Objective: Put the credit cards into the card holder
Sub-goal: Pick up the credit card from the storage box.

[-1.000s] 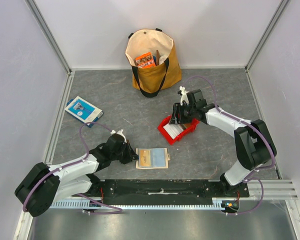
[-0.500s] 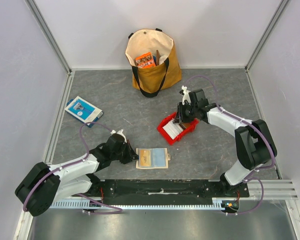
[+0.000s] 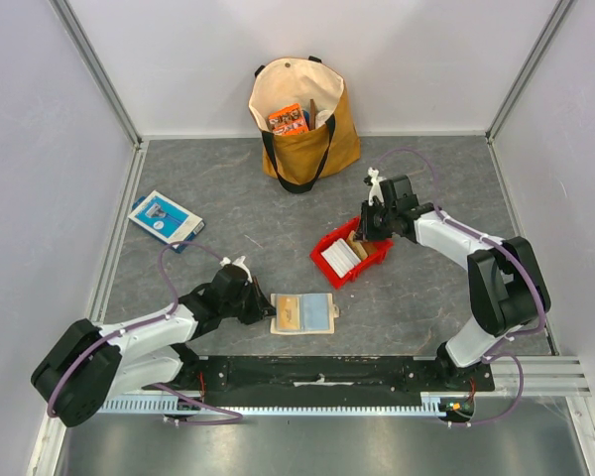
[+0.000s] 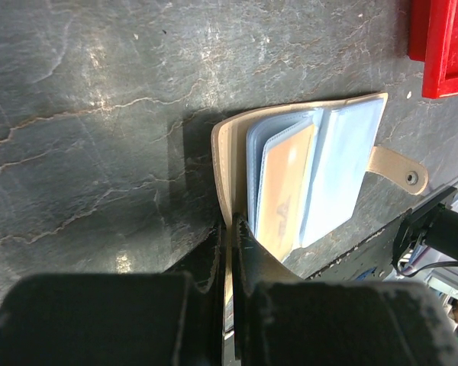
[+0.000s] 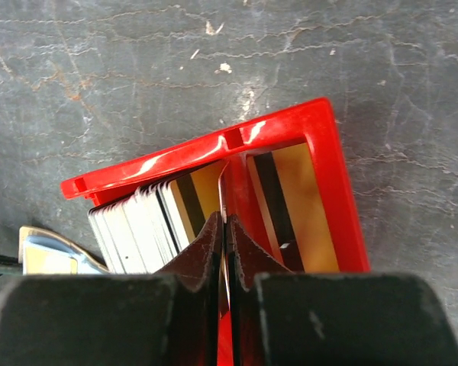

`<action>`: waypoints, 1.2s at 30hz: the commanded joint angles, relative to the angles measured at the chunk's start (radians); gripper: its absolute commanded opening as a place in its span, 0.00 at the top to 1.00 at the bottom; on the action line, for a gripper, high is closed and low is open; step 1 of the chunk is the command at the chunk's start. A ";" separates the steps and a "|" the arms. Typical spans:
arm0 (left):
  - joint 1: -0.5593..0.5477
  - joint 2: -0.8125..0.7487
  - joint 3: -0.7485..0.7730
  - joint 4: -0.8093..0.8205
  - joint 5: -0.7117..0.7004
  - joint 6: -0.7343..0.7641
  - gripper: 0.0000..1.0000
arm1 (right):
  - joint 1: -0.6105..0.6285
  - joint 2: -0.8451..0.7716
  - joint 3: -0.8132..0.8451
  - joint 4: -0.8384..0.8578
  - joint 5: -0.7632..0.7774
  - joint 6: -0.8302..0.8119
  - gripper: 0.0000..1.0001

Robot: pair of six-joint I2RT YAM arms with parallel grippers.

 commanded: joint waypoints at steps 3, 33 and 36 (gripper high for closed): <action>-0.002 0.020 0.019 0.037 0.008 0.032 0.98 | 0.021 0.000 0.024 -0.016 0.111 -0.010 0.92; -0.002 0.035 0.030 0.040 0.015 0.035 0.98 | 0.243 -0.035 0.190 -0.209 0.576 -0.007 1.00; 0.000 0.035 0.031 0.040 0.016 0.035 0.98 | 0.268 -0.041 0.233 -0.295 0.673 0.085 1.00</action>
